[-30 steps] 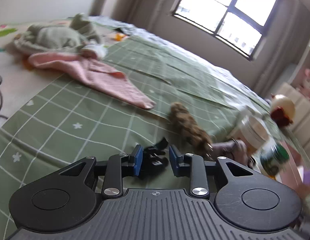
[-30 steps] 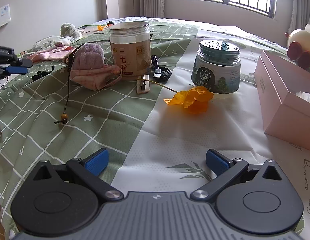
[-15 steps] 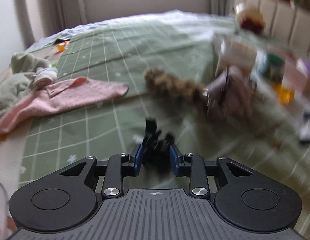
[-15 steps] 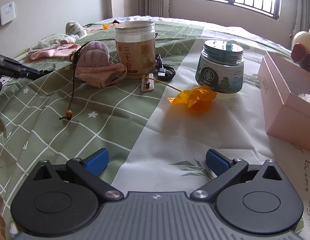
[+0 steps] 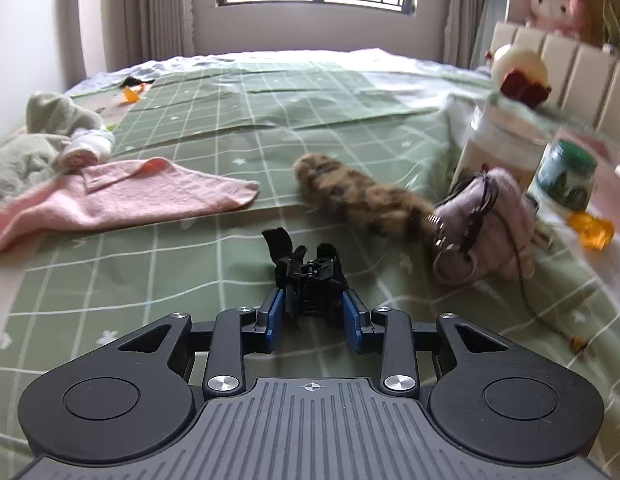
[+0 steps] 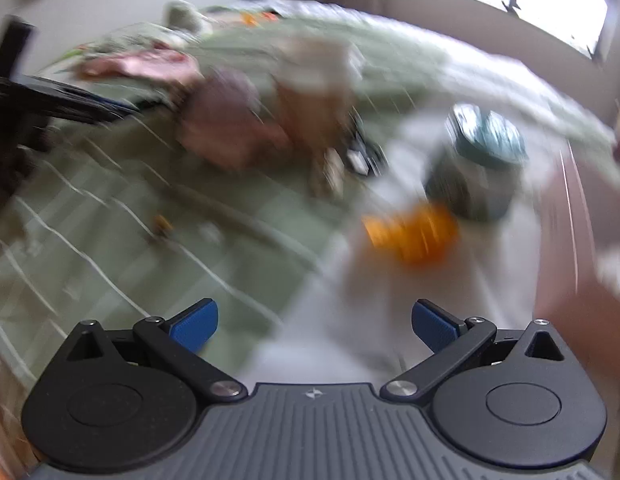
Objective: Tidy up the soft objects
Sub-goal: 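Grasp the keychain's black clip with the left tool while the right tool grasps the furry tail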
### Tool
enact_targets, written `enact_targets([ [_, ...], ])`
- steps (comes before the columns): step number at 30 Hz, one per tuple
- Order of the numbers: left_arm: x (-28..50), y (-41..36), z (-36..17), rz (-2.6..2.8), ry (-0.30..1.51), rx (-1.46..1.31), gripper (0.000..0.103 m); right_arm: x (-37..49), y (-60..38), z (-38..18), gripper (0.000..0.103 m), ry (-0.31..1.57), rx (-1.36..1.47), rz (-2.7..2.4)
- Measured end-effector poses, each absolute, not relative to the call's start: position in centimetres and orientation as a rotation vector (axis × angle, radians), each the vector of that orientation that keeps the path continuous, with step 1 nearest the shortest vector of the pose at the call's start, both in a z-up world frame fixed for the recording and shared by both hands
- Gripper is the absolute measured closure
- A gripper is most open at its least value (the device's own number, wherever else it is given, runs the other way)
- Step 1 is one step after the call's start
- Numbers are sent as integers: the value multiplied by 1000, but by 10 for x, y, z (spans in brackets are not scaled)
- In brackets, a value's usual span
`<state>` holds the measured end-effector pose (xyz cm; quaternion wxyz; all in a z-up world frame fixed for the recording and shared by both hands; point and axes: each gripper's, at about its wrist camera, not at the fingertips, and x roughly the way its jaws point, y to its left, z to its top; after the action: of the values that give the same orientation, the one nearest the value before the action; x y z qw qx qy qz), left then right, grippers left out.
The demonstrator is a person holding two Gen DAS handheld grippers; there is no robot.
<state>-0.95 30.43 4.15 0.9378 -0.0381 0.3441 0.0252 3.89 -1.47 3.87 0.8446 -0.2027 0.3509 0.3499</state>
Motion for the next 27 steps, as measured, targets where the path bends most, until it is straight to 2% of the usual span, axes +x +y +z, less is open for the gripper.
enact_targets([
  [2, -5, 307, 39, 78, 693, -111, 66, 31, 6, 59, 0, 663, -486, 788],
  [4, 0, 307, 35, 93, 681, -116, 70, 26, 36, 78, 0, 594, -546, 844],
  [8, -5, 308, 36, 103, 658, -125, 75, 35, 98, 103, 1, 545, -592, 919],
  [10, -15, 312, 37, 111, 639, -151, 75, 46, 130, 107, 8, 543, -608, 928],
  [14, -37, 316, 43, 139, 619, -155, 75, 77, 189, 93, 15, 645, -617, 925],
  [15, -40, 315, 44, 141, 620, -154, 75, 86, 204, 84, 21, 683, -619, 908],
  [17, -45, 314, 47, 159, 620, -140, 75, 98, 219, 70, 43, 752, -617, 872],
  [18, -45, 313, 49, 169, 618, -133, 75, 104, 225, 63, 63, 797, -605, 845],
  [19, -46, 312, 52, 179, 612, -127, 75, 108, 229, 60, 72, 832, -593, 837],
  [21, -46, 311, 57, 184, 601, -129, 75, 107, 230, 67, 82, 835, -586, 831],
  [27, -42, 300, 91, 186, 554, -89, 75, 96, 194, 145, 84, 722, -459, 868],
])
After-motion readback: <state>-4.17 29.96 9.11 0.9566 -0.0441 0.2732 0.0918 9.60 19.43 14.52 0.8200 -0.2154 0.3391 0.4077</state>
